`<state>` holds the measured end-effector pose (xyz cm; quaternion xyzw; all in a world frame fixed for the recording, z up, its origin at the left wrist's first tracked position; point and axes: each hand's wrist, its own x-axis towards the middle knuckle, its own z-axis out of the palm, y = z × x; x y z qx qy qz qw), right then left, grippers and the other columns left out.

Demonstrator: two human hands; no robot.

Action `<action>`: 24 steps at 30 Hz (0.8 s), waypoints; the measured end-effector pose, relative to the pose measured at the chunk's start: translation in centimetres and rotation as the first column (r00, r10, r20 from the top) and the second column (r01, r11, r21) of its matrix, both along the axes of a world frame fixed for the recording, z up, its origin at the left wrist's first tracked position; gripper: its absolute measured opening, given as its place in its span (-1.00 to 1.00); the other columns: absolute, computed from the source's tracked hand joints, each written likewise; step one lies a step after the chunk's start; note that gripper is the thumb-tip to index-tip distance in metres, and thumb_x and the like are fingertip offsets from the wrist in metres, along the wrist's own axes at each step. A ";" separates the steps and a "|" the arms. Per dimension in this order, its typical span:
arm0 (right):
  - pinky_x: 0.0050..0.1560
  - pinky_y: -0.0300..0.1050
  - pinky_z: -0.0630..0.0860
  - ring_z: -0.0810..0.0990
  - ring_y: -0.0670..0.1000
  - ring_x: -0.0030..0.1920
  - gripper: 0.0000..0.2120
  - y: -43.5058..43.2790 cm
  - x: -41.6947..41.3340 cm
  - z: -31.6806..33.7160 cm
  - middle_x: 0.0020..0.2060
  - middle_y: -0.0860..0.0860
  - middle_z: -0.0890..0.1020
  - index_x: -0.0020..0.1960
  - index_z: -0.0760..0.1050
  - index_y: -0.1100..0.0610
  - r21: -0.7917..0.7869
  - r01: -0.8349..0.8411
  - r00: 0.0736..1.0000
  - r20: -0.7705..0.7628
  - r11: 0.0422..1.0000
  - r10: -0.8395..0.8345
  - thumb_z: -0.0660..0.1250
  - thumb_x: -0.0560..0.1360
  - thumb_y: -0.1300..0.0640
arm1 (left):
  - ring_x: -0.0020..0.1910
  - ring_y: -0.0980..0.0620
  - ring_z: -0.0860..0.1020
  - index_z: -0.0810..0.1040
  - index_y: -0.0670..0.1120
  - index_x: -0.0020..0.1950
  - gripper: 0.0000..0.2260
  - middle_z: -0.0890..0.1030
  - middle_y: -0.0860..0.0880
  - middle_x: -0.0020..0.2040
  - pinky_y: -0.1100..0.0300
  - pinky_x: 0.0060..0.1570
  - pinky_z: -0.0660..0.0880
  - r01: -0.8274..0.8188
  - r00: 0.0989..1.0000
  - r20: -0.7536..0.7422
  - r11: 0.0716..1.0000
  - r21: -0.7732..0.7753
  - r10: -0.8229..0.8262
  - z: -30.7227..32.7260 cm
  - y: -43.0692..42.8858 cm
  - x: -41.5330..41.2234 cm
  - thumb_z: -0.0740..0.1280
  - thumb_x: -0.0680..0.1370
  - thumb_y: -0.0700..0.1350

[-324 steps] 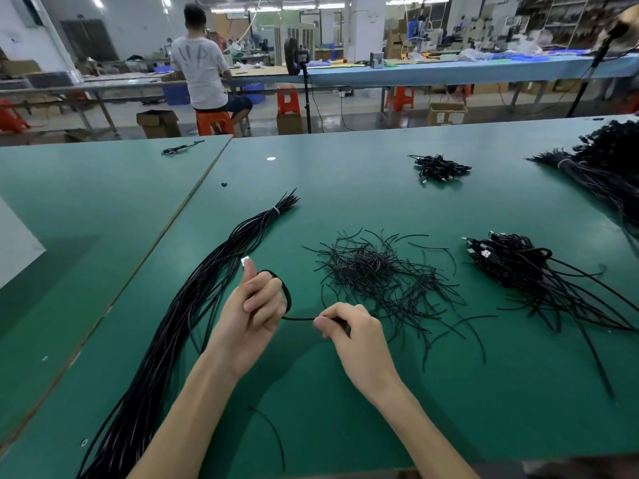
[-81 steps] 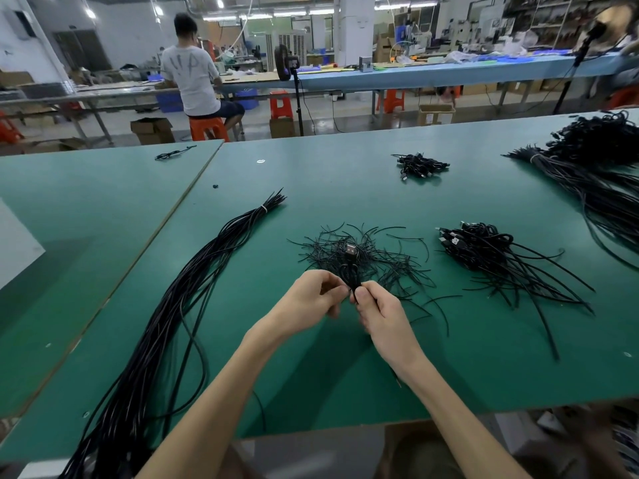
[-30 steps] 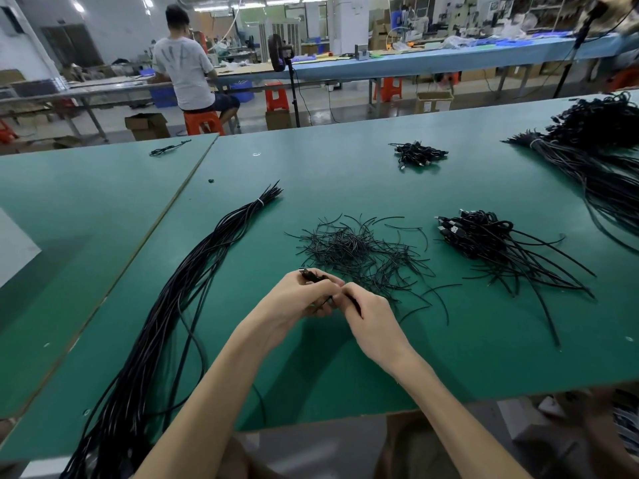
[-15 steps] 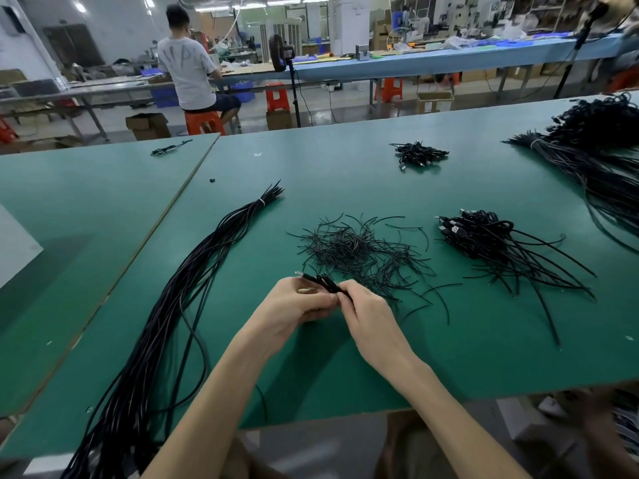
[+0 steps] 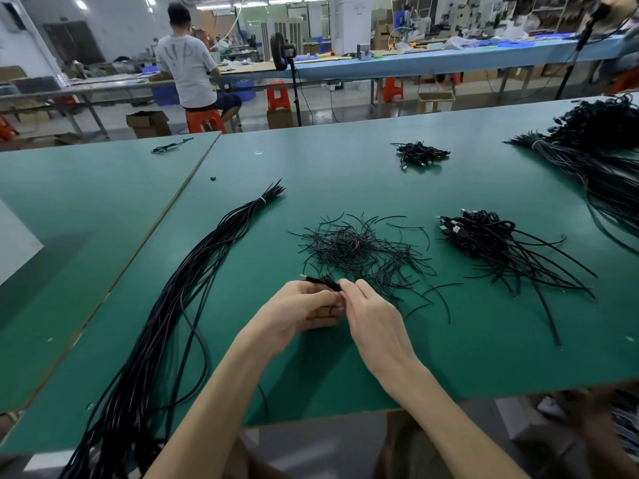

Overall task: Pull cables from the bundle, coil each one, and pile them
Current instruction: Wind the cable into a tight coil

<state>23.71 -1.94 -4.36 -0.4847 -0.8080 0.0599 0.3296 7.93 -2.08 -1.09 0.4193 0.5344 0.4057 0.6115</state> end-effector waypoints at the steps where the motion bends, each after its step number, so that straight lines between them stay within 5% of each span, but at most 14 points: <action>1: -0.30 -0.09 0.58 0.60 0.07 -0.24 -0.76 0.0 0.0 0.0 -0.09 0.04 0.58 0.30 0.54 0.21 0.006 -0.004 1.000 -0.005 1.000 0.004 0.29 0.64 0.31 | 0.00 -0.05 0.69 0.67 -0.27 0.11 -0.82 0.72 -0.14 -0.02 0.13 0.03 0.64 0.006 1.000 -0.007 1.000 0.003 -0.006 0.2 0.0 0.1 0.38 0.64 -0.17; 5: -0.34 -0.16 0.44 0.44 -0.03 -0.29 -0.82 0.0 0.1 0.1 -0.17 -0.01 0.51 0.21 0.56 0.18 0.015 -0.016 0.998 -0.057 1.000 0.016 0.24 0.67 0.28 | 0.02 -0.08 0.69 0.66 -0.30 0.17 -0.65 0.72 -0.23 0.05 0.11 0.07 0.65 0.008 0.998 -0.058 0.998 0.056 -0.004 0.4 -0.1 0.5 0.39 0.63 0.00; 14: -0.43 -0.08 0.50 0.38 -0.06 -0.32 -0.88 0.0 0.2 -0.1 -0.26 -0.02 0.46 0.13 0.62 0.20 0.117 -0.026 0.993 -0.110 0.993 0.039 0.37 0.61 0.27 | -0.14 0.00 0.68 0.69 -0.21 -0.08 -0.70 0.70 -0.13 -0.17 0.20 -0.09 0.63 -0.002 0.997 -0.071 0.988 0.152 0.013 -0.2 -0.1 0.5 0.40 0.61 0.03; 24: -0.30 -0.14 0.60 0.65 0.02 -0.23 -0.76 -0.3 0.4 -0.2 -0.17 0.03 0.65 0.20 0.63 0.28 0.236 -0.033 0.994 -0.093 0.971 0.057 0.45 0.54 0.31 | -0.18 -0.05 0.66 0.64 -0.37 -0.02 -0.58 0.69 -0.21 -0.20 0.21 -0.14 0.60 0.061 0.994 -0.101 0.968 0.245 -0.037 -0.6 -0.2 -0.2 0.41 0.55 0.04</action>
